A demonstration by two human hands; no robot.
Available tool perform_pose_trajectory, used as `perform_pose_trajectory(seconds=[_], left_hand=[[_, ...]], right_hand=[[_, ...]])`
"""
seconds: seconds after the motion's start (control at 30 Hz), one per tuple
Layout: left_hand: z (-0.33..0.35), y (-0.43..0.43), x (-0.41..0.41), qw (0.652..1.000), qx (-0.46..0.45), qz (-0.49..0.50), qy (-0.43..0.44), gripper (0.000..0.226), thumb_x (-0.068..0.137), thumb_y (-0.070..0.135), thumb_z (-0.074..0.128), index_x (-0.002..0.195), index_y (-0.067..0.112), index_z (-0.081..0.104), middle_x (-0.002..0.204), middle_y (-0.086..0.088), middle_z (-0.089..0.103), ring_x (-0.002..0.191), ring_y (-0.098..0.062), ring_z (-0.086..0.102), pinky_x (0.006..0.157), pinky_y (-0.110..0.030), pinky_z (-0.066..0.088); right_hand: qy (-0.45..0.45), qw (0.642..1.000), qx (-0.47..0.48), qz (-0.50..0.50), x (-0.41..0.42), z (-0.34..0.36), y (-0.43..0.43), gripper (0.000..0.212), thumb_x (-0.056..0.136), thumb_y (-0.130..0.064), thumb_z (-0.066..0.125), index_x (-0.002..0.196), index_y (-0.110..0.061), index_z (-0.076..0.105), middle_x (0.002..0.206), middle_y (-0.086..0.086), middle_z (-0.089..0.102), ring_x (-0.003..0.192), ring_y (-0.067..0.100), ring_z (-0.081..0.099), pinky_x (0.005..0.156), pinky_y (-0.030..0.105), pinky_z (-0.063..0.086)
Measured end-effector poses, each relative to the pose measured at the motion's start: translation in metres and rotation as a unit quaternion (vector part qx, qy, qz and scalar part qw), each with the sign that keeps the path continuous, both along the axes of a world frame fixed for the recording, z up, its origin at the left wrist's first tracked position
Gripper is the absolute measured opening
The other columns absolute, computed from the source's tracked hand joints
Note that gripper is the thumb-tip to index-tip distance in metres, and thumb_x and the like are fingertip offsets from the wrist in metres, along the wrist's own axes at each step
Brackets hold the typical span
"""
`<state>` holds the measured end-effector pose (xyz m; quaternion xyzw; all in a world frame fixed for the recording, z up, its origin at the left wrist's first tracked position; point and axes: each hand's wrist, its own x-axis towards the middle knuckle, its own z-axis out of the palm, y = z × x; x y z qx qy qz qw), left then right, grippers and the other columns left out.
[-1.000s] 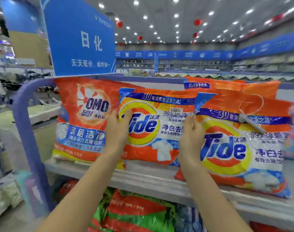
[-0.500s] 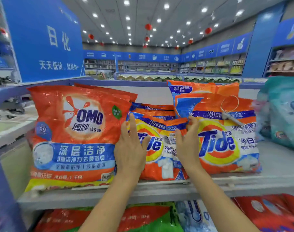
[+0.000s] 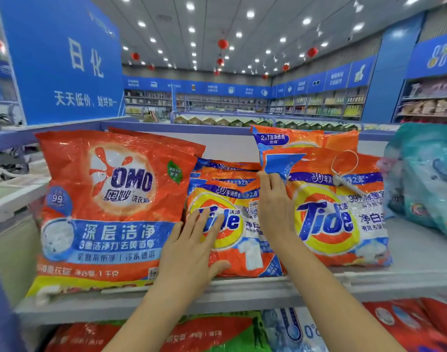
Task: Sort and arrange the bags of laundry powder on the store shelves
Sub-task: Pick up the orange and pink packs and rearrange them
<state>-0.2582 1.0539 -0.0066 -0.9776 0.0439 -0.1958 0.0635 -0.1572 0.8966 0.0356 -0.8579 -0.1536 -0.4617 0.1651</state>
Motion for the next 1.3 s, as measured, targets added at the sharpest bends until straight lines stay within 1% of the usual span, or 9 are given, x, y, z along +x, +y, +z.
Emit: perform_pose_trajectory(seconds=[0.17,0.27,0.4,0.57,0.7,0.83,0.9,1.0,1.3], left_hand=[[0.003,0.005,-0.009,0.999,-0.02,0.01,-0.038,0.098,0.082,0.076,0.033,0.151,0.025,-0.014,0.161,-0.003,-0.011,0.148,-0.02,-0.004,0.119,-0.039,0.002],[0.002,0.01,-0.02,0.998,0.013,0.048,-0.045,0.082,0.092,0.065,0.03,0.153,0.018,0.001,0.162,-0.005,-0.001,0.149,-0.02,0.001,0.118,-0.043,-0.003],[0.012,0.015,-0.018,0.997,0.047,0.055,-0.01,0.077,0.093,0.062,0.033,0.152,0.019,0.01,0.161,-0.001,0.011,0.148,-0.019,0.007,0.117,-0.045,0.002],[0.019,0.018,-0.013,0.994,0.089,0.058,0.004,0.078,0.089,0.068,0.034,0.148,0.02,0.02,0.156,0.003,0.025,0.145,-0.019,0.015,0.115,-0.045,0.008],[0.02,0.015,-0.021,0.994,0.082,0.072,0.002,0.077,0.089,0.068,0.035,0.148,0.021,0.021,0.157,0.004,0.024,0.147,-0.017,0.012,0.116,-0.047,0.005],[0.015,-0.006,-0.036,0.993,-0.072,-0.009,-0.097,0.066,0.076,0.046,0.075,0.126,0.006,0.059,0.135,-0.015,0.056,0.129,-0.034,0.048,0.108,-0.065,0.023],[0.006,-0.026,-0.04,0.978,-0.13,-0.056,-0.153,0.056,0.079,0.048,0.067,0.115,0.005,0.065,0.122,-0.016,0.063,0.116,-0.037,0.057,0.103,-0.064,0.029],[-0.007,-0.072,-0.041,0.953,-0.212,-0.149,-0.159,0.055,0.08,0.052,0.045,0.113,0.012,0.064,0.119,-0.009,0.062,0.113,-0.03,0.054,0.104,-0.055,0.03],[-0.044,-0.29,-0.031,0.778,-0.549,-0.305,0.018,0.016,0.073,0.032,0.062,0.089,0.035,0.061,0.086,0.018,0.07,0.079,0.011,0.061,0.073,-0.004,0.046]], right_hand=[[0.046,0.996,-0.06,0.052,-0.049,-0.034,-0.019,0.044,0.078,-0.009,0.072,0.12,-0.003,0.059,0.125,0.019,0.057,0.114,0.035,0.056,0.095,0.045,0.047],[0.233,0.961,-0.136,0.06,-0.066,-0.049,-0.032,0.062,0.097,-0.045,0.039,0.148,-0.013,0.023,0.158,0.008,0.013,0.144,0.02,0.016,0.115,0.031,0.016],[0.277,0.94,-0.199,0.012,-0.061,-0.05,-0.034,0.072,0.096,-0.057,0.019,0.15,-0.015,-0.005,0.158,0.004,-0.015,0.146,0.012,-0.009,0.115,0.026,-0.003],[0.311,0.918,-0.248,0.013,-0.053,-0.043,-0.031,0.071,0.097,-0.056,0.019,0.151,-0.016,-0.003,0.159,0.003,-0.007,0.146,0.013,-0.006,0.117,0.035,-0.002],[0.246,0.951,-0.168,0.085,-0.064,-0.042,-0.043,0.065,0.097,-0.046,0.037,0.151,-0.019,0.011,0.159,-0.001,0.004,0.146,0.012,0.005,0.115,0.027,0.002],[0.191,0.972,-0.018,0.138,-0.103,-0.06,-0.084,0.056,0.096,-0.04,0.044,0.146,-0.03,0.022,0.153,-0.02,0.005,0.141,-0.003,0.002,0.113,0.018,-0.001],[0.201,0.969,0.049,0.135,-0.126,-0.071,-0.115,0.052,0.096,-0.042,0.044,0.143,-0.04,0.022,0.15,-0.029,0.004,0.139,-0.01,0.001,0.115,0.022,0.007],[0.208,0.965,0.124,0.099,-0.164,-0.091,-0.173,0.048,0.095,-0.045,0.043,0.138,-0.05,0.022,0.15,-0.033,0.009,0.139,-0.01,0.008,0.114,0.028,0.019],[0.11,0.943,0.298,-0.102,-0.28,-0.115,-0.406,0.032,0.085,-0.021,0.06,0.115,-0.03,0.055,0.117,-0.01,0.062,0.11,-0.001,0.054,0.095,0.007,0.034]])
